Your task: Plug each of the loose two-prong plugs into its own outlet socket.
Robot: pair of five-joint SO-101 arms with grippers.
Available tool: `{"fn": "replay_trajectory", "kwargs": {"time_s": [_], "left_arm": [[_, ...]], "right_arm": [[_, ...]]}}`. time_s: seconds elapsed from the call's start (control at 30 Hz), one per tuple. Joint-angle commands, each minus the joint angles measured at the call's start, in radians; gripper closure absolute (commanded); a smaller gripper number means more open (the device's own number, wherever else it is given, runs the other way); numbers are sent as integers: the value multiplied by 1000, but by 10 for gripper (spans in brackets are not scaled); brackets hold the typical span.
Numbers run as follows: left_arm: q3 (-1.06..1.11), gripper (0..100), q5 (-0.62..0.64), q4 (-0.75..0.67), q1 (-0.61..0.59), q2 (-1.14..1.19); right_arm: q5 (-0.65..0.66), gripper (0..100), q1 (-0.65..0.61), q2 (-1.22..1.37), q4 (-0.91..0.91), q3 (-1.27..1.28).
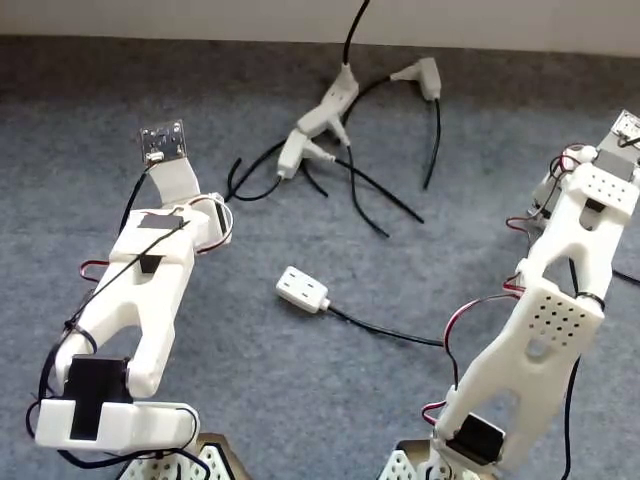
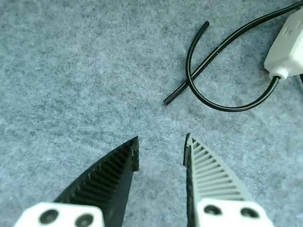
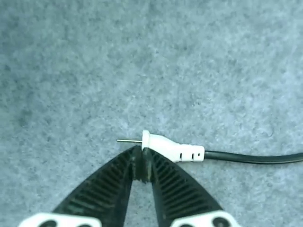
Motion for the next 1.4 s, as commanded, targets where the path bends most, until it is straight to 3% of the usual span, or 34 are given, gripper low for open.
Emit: {"fn": "replay_trajectory", "kwargs": {"time_s": [0.0, 0.1, 0.2, 0.27, 0.43, 0.9, 1.0, 1.17, 1.37], "left_arm": [[-2, 829, 8, -12, -4, -42], [-2, 829, 8, -12, -4, -42], [-2, 829, 8, -12, -4, -42], [-2, 829, 8, -12, -4, -42], [-2, 829, 8, -12, -4, -42], [-2, 829, 8, -14, -4, -42], [-2, 829, 8, -14, -4, -42], [-2, 829, 8, -14, -4, -42], [-2, 829, 8, -14, -4, -42]], "right_arm": [[12, 986, -13, -21, -10, -47], [12, 939, -2, -31, -10, -51], [46, 812, -2, -35, -4, -93], [226, 759, -10, -35, -4, -102], [632, 756, -41, -35, -2, -99], [1324, 757, -1, 30, 81, -107], [1404, 757, 5, 79, 76, -108], [1416, 771, 4, 117, 73, -108], [1395, 958, -2, 125, 79, -194]]}}
